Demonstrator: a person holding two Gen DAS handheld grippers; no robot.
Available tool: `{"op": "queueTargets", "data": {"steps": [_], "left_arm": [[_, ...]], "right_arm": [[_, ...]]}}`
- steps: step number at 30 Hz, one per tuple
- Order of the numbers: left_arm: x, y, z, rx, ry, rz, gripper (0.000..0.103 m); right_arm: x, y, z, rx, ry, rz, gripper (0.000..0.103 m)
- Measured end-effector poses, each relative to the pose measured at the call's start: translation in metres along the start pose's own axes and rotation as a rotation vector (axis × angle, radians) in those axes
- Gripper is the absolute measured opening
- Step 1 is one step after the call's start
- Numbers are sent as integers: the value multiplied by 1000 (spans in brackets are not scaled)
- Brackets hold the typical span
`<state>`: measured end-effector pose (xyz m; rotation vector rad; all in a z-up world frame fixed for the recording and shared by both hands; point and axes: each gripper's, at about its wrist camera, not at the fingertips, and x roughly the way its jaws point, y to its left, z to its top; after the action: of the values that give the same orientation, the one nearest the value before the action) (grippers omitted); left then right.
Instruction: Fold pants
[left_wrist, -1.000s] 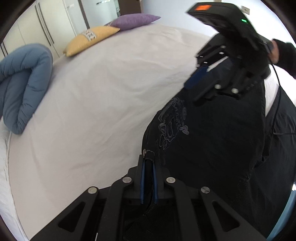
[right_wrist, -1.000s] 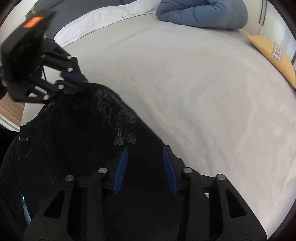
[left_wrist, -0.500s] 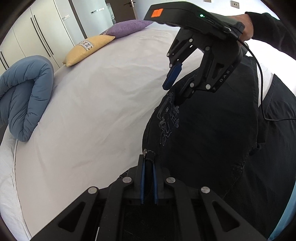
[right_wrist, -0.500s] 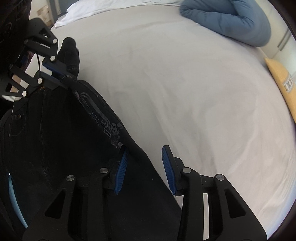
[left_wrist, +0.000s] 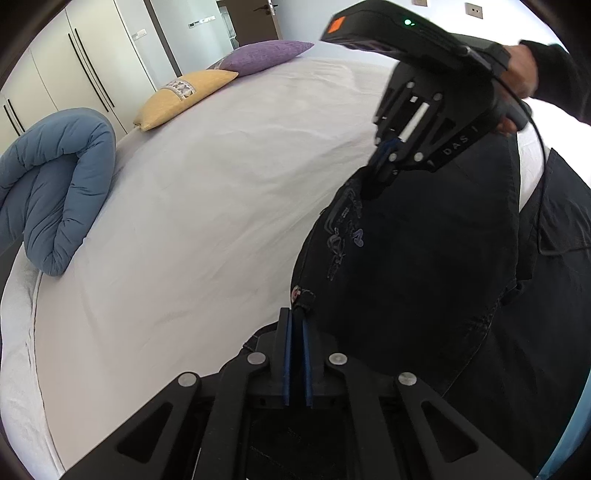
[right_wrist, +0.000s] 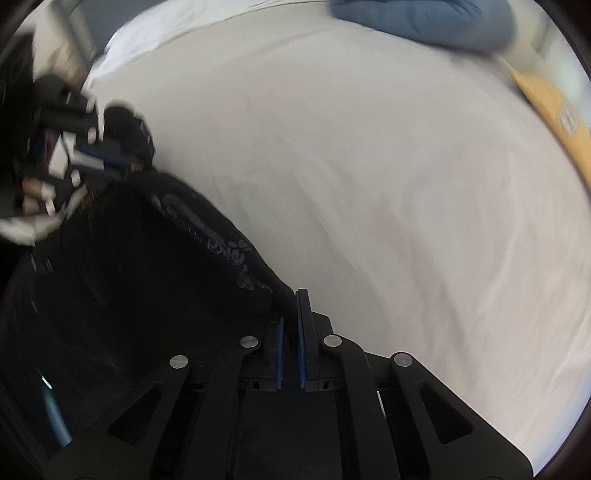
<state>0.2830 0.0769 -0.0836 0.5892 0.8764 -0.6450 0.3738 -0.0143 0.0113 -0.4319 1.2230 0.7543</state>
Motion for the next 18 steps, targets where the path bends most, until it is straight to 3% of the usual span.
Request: {"op": "queueTargets", "data": {"steps": [6, 18], "left_arm": [[-10, -7, -8, -20, -3, -4, 4], [-46, -48, -41, -36, 15, 0, 4]], "right_arm": [[0, 9, -30, 261, -61, 117, 4], [15, 28, -59, 553, -88, 269, 4]]}}
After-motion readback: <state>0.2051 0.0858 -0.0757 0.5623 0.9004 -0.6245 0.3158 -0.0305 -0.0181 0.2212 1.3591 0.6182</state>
